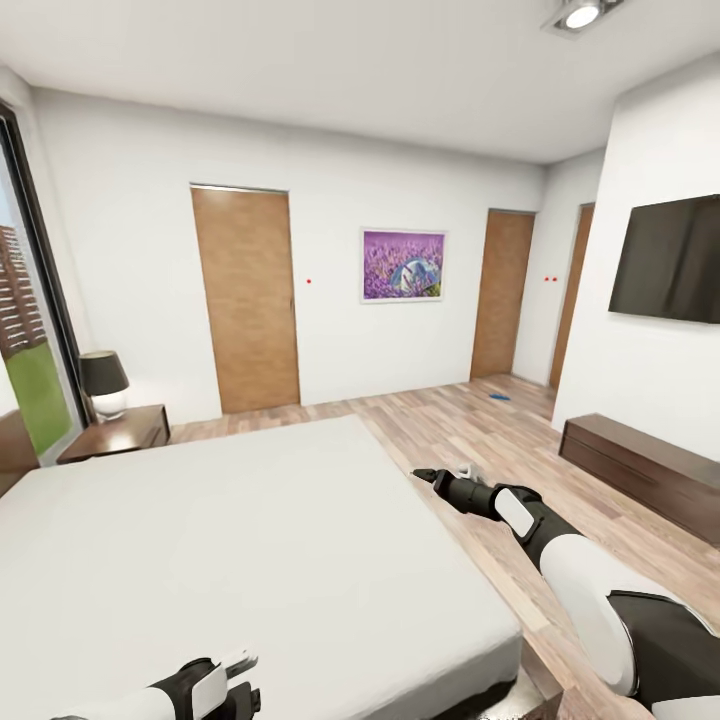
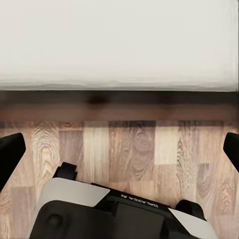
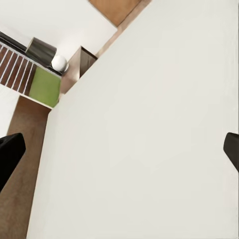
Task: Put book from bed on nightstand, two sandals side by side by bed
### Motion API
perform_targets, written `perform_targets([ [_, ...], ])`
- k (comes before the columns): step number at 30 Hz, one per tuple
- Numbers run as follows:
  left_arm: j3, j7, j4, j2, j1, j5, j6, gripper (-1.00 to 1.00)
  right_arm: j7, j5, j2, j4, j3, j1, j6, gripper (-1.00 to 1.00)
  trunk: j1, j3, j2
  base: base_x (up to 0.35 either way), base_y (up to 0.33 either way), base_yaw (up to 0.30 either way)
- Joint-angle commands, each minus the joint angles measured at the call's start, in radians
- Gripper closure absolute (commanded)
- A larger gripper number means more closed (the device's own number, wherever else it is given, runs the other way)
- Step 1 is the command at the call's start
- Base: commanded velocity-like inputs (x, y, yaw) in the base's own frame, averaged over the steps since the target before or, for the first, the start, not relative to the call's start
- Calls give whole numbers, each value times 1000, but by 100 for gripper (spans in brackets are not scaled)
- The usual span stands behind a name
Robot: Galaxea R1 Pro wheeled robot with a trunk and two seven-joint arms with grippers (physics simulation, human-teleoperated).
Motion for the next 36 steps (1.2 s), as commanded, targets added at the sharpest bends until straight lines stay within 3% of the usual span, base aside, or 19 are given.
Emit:
perform_targets([
  [1, -8, 3, 1, 0, -1, 11, 2, -100, 1, 0, 0, -1, -8, 0, 9, -100, -4, 4, 7, 0, 0, -300],
  [10, -8, 3, 1, 0, -1, 11, 2, -100, 1, 0, 0, -1, -8, 0, 9, -100, -38, 36, 70, 0, 0, -262],
  [20, -8, 3, 1, 0, -1, 12, 2, -100, 1, 0, 0, -1, -8, 0, 8, -100, -38, 37, 70, 0, 0, -84],
  [36, -8, 3, 1, 0, -1, 12, 2, -100, 0, 1, 0, 0, -8, 0, 8, -100, -99, 87, 182, 0, 0, -236],
])
